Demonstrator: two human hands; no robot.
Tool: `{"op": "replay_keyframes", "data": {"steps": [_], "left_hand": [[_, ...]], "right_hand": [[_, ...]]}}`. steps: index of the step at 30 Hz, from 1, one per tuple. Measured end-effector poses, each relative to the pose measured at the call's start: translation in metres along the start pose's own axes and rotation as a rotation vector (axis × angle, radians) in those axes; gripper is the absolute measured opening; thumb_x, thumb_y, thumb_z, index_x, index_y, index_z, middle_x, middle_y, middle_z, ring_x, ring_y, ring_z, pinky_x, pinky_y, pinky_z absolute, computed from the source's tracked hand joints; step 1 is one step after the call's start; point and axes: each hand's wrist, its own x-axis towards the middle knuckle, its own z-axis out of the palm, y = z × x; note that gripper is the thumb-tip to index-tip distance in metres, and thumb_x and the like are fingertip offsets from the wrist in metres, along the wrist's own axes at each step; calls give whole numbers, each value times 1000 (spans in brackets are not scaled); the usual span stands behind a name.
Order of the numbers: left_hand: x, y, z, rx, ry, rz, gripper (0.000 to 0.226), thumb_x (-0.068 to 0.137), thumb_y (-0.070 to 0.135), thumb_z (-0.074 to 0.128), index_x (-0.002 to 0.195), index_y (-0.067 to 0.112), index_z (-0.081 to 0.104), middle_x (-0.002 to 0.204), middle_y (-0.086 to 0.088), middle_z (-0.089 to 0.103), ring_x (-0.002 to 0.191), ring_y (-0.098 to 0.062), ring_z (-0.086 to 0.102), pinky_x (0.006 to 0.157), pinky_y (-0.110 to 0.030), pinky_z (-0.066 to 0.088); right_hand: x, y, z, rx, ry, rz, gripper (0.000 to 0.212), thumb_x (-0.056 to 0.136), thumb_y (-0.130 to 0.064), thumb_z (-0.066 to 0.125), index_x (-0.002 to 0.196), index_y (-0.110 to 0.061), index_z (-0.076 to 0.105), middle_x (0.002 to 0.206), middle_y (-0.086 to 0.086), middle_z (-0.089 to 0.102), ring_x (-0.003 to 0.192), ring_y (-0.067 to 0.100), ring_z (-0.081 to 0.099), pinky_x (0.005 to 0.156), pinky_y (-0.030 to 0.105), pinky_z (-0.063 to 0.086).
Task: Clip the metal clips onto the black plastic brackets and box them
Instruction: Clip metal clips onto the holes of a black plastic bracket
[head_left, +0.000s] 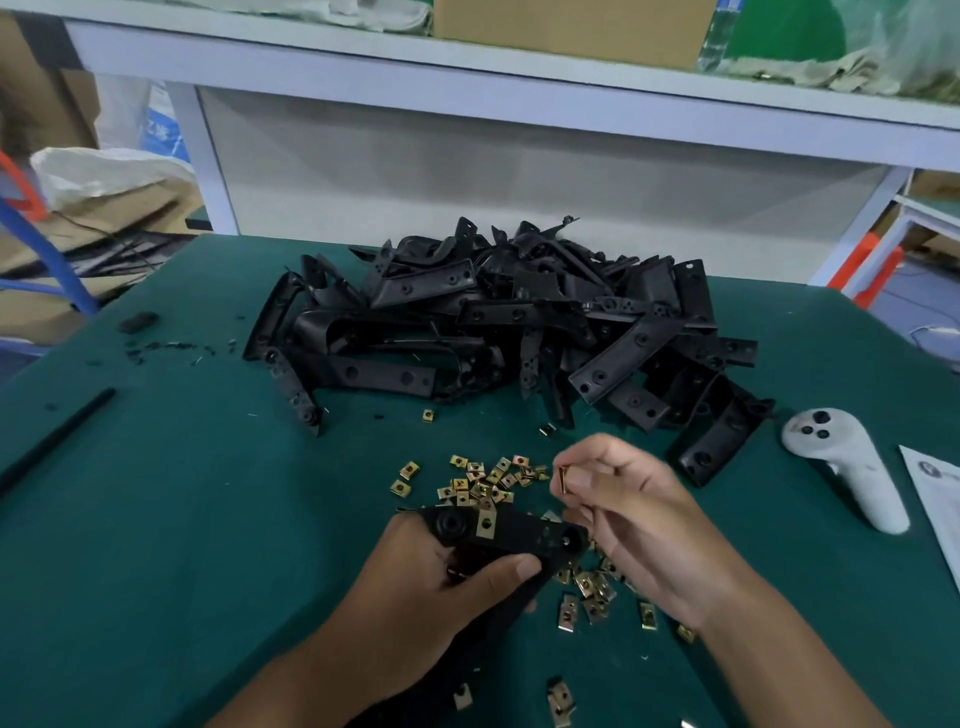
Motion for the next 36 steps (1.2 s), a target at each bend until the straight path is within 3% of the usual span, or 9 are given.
{"op": "replay_keyframes", "data": {"steps": [3,7,10,16,18,22,25,29,36], "left_hand": [[-1,3,1,85,27,12,32,90,62,65,87,33,78,79,3,76,70,-19,71,59,-34,53],[-2,5,2,84,42,20,29,89,55,66,84,30,78,80,6,77,73,-16,72,64,-32,54],[-3,4,3,77,75,4,36,86,60,66,86,26,79,79,1,76,73,-23,71,66,-43,55],[-3,3,4,122,114,15,42,85,65,63,83,26,78,77,7,76,71,-12,72,64,-34,57],[-3,2,3,156,121,16,50,85,68,62,81,20,76,74,1,74,69,-19,71,64,-40,55],[-3,3,1,182,119,75,32,90,57,64,80,29,77,76,11,75,68,-8,71,59,-17,50],[-2,4,-1,186,104,75,26,89,57,65,82,35,77,77,14,74,69,-7,70,59,-16,49],[-1,5,1,177,70,60,14,87,57,68,84,46,75,75,7,73,68,-18,66,60,-33,51],[-2,3,-1,105,111,67,8,86,52,69,87,48,76,75,14,74,62,-3,66,54,-20,50]], "right_hand": [[-4,-2,4,-93,-32,-4,16,76,-30,80,91,-24,79,87,2,75,82,12,68,73,24,53],[-5,-1,6,-182,-25,16,19,74,-35,81,90,-25,78,87,4,74,82,18,67,81,44,46],[-5,-1,6,-175,-11,18,20,73,-35,82,88,-23,78,87,10,72,84,27,62,83,50,41],[-5,-2,2,-196,-16,35,18,71,-38,83,84,-26,78,87,2,74,84,17,67,78,31,51],[-6,-2,1,-226,-13,21,19,72,-39,82,85,-26,78,89,-1,76,84,13,69,76,24,54],[-6,-2,4,-261,1,-11,15,77,-39,79,83,-25,77,86,-2,75,80,10,68,73,21,53],[-6,-2,4,-340,1,-56,6,83,-30,77,83,-24,76,81,-6,74,75,4,66,69,15,50],[-9,-9,4,-378,-30,-53,12,80,-35,84,80,-26,75,81,3,73,74,12,65,67,22,52],[-10,-11,-1,-458,-68,-40,17,82,-43,82,89,-29,78,91,2,76,81,12,68,72,20,53]]}}
